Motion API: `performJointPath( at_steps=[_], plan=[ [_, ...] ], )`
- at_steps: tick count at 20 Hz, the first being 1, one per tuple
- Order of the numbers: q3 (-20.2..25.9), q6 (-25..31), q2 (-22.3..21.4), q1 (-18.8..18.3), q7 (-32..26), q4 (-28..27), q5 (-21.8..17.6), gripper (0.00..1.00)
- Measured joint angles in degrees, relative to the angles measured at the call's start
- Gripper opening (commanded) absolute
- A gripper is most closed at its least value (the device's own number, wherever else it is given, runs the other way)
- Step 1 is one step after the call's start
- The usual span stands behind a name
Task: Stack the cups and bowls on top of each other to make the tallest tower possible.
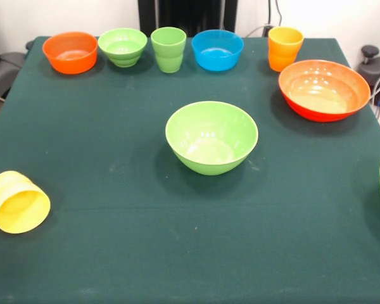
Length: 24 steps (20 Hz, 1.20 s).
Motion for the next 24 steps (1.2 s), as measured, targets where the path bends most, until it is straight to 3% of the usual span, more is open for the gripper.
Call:
performJointPath(
  at_steps=[7,16,24],
  plan=[
    [-2.4,0.1,0.5,0.9,1.8,-0.6,1.3,1.00],
    [-6.5,3.4,3.8,1.2,9.3,-5.6,5.7,1.00],
    [-9.6,5.9,6.5,1.2,12.5,-9.6,8.9,1.00]
  ],
)
